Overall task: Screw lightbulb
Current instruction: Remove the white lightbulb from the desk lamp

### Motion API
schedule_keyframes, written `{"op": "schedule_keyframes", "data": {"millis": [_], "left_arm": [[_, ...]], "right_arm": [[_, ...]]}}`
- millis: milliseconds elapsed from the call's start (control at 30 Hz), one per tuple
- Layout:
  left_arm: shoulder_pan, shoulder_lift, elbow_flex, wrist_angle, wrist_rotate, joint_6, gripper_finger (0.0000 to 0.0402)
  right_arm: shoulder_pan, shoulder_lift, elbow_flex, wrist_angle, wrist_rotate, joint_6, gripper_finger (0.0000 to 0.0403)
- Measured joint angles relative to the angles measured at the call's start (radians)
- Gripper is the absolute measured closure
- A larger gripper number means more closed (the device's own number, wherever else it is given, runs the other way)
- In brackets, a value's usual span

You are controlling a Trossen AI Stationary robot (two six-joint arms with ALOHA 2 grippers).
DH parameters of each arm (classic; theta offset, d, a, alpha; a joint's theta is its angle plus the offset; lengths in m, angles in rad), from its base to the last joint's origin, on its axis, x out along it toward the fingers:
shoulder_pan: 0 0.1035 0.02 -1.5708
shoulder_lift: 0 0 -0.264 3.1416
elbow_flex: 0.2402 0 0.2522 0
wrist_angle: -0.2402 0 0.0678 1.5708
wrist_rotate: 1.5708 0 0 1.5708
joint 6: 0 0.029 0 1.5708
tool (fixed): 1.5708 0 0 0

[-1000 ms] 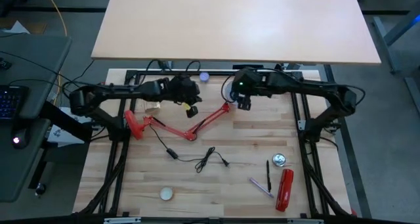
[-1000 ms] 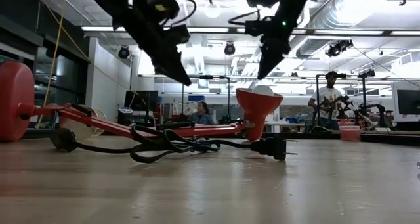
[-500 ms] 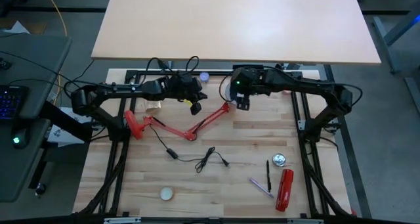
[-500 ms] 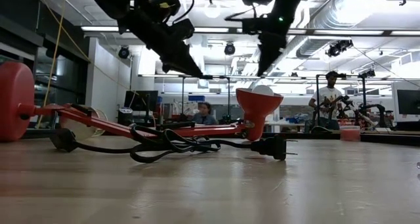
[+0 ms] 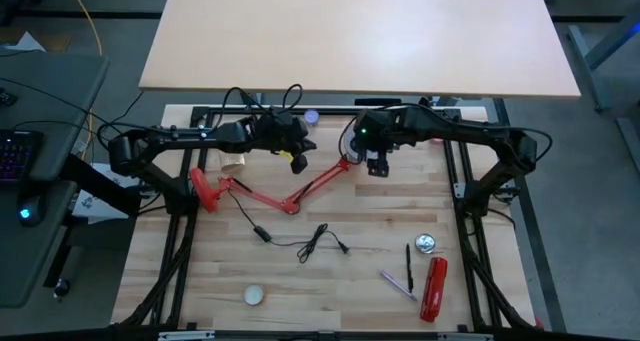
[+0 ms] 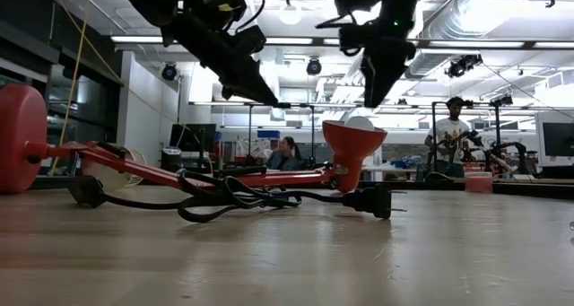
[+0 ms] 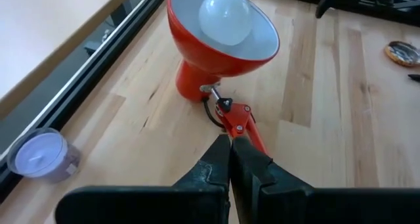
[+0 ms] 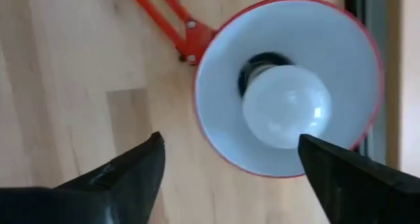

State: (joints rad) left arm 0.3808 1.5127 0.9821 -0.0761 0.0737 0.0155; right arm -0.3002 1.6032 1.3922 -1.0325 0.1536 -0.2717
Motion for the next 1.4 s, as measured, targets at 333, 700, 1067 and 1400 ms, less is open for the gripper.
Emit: {"op": "schedule_keyframes", "data": {"millis": [333, 700, 1067, 1400], "left_arm": [[0.015, 0.0, 0.0, -0.008, -0.008, 0.014, 0.0401], [0.015, 0.027, -0.033, 0.069, 0.001, 0.054, 0.0402], [0.005, 0.045, -0.07, 0.129, 0.005, -0.067, 0.0401], [-0.045, 0.09, -0.071, 0.125, 0.011, -0.113, 0.0401]], "right_arm": [[-0.012, 0.0, 0.003, -0.001, 0.166, 0.151, 0.0009], [-0.047, 0.002, -0.065, 0.097, 0.128, -0.027, 0.0008], [-0.071, 0.065, -0.066, 0.185, 0.048, -0.198, 0.0008], [-0.075, 0.119, -0.066, 0.192, 0.084, -0.286, 0.001]]}}
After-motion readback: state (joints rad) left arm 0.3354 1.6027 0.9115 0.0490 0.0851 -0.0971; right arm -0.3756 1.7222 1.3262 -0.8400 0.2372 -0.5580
